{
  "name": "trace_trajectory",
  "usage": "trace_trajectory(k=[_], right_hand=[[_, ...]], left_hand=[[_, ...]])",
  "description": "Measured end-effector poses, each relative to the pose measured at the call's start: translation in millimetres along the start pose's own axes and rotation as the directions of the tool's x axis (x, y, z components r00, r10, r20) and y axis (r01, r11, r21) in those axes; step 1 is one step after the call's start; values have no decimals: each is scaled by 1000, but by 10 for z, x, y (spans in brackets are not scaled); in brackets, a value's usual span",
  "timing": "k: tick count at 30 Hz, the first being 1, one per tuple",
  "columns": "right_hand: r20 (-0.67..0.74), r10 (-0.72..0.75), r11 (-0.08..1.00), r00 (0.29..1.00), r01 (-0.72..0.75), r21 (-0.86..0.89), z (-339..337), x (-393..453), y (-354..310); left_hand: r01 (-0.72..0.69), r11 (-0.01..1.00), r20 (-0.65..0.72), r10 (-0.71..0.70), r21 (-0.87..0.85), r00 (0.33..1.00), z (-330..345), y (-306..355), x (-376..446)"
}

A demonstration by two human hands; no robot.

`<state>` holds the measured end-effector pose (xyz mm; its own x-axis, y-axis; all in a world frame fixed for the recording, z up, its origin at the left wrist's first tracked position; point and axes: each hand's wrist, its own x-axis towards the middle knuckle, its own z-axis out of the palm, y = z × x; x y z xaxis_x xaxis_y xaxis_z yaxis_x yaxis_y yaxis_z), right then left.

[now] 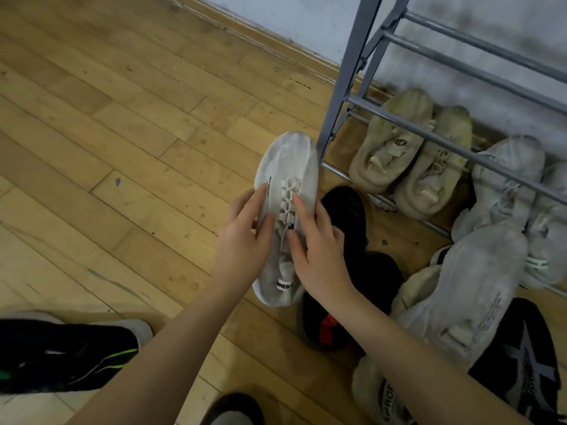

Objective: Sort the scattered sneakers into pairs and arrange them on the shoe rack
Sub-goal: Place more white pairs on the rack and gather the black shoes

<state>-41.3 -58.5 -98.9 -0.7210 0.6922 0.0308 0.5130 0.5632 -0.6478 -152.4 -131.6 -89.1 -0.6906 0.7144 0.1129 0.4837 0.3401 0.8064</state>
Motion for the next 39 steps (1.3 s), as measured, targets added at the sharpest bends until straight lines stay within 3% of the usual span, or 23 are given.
trace_trajectory(k=[7, 13, 16, 20, 27, 29, 34, 39], right_hand=[[-88, -9, 998, 996, 3, -69, -451, -322, -74], [-161, 86, 946, 983, -131, -295, -876, -771, 147], [-102, 181, 942, 978, -202, -268, -1017, -960, 271], [-101, 190, 917, 977, -214, -337, -1090, -1130, 470], [-200, 299, 862, 933, -354, -364, -1067, -1481, 582], [-167, 372, 845, 913, -408, -344, -1036, -1552, 561], [-140, 484, 797, 864, -501, -336, -954, -1689, 467], [-107, 540, 803, 835, -549, -232, -959, -1727, 413]], left_hand=[[-145, 988, 20, 146, -52, 989, -85, 362, -230], [-124, 985, 131, 139, -116, 982, 232, 650, -503], [-116, 979, 171, 145, -169, 975, 423, 751, -615], [-73, 980, 246, 118, -183, 962, 655, 791, -647], [13, 999, 505, -26, 30, 863, 717, 643, -682], [-47, 997, 540, 3, 68, 841, 624, 617, -777], [-362, 900, 620, 142, 244, 771, 401, 635, -1060], [-521, 746, 680, 126, 415, 722, 412, 610, -1199]])
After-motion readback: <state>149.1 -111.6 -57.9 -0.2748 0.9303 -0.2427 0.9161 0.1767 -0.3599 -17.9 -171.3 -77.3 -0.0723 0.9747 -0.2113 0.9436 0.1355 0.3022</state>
